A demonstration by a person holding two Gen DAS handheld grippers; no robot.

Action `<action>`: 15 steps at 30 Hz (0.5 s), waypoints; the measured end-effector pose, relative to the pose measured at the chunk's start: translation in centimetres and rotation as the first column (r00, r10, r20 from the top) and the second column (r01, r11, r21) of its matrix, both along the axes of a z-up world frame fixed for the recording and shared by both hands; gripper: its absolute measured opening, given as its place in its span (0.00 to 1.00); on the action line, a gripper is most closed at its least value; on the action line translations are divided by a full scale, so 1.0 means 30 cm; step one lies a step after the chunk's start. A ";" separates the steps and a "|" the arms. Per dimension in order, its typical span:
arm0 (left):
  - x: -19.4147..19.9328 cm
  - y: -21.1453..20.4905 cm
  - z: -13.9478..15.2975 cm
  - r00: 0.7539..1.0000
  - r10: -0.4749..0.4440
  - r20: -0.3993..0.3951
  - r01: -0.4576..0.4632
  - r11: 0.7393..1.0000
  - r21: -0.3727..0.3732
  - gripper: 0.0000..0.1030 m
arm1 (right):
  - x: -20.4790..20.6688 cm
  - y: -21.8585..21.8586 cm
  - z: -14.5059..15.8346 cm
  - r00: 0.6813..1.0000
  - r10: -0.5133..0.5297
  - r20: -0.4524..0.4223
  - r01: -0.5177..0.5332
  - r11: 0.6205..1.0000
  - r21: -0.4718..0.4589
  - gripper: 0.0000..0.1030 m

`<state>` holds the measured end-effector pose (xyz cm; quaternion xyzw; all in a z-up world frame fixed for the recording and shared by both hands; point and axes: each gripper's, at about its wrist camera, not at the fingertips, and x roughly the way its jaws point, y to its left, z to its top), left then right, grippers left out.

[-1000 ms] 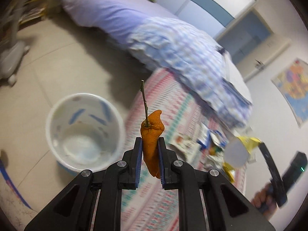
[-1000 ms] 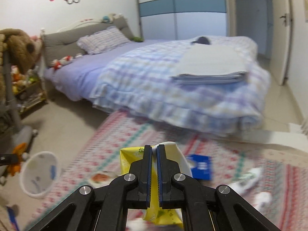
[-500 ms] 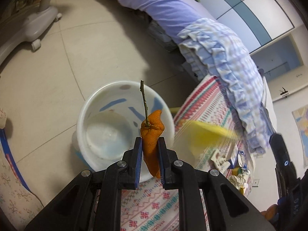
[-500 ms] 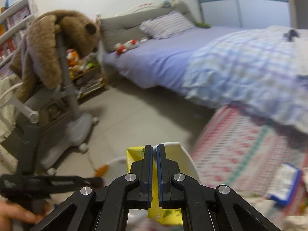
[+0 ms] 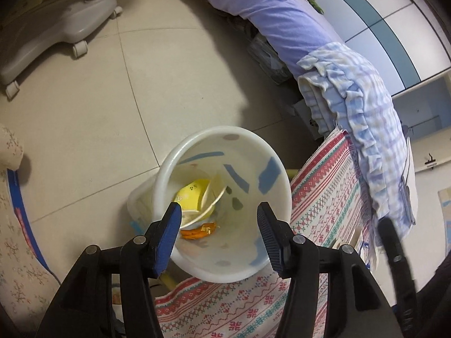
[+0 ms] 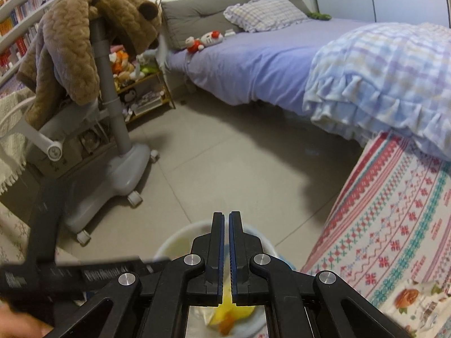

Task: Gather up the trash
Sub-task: 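Open both tools over the white wastebasket, dropping peel and yellow bag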

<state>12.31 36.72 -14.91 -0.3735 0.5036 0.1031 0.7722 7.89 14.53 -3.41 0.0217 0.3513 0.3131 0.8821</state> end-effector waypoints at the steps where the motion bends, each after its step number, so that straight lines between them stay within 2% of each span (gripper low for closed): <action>1: 0.000 -0.008 0.006 1.000 0.003 -0.001 -0.003 1.000 0.011 0.57 | -0.002 0.000 -0.009 1.000 0.002 -0.008 -0.002 1.000 -0.006 0.02; 6: -0.023 -0.082 0.052 1.000 0.009 -0.010 -0.008 0.991 0.133 0.57 | -0.009 -0.014 -0.055 0.998 0.032 -0.059 -0.034 0.999 -0.037 0.02; 10: -0.052 -0.211 0.122 0.999 -0.041 0.008 0.037 0.960 0.277 0.57 | -0.036 -0.064 -0.067 0.996 0.057 -0.074 -0.063 0.995 -0.075 0.06; 11: -0.061 -0.238 0.139 0.999 -0.049 0.014 0.043 0.951 0.306 0.57 | -0.043 -0.089 -0.068 0.995 0.061 -0.081 -0.067 0.995 -0.076 0.09; 15: -0.096 -0.377 0.210 0.993 -0.113 0.025 0.093 0.908 0.408 0.57 | -0.060 -0.233 -0.059 0.994 0.047 -0.103 -0.058 0.993 -0.102 0.37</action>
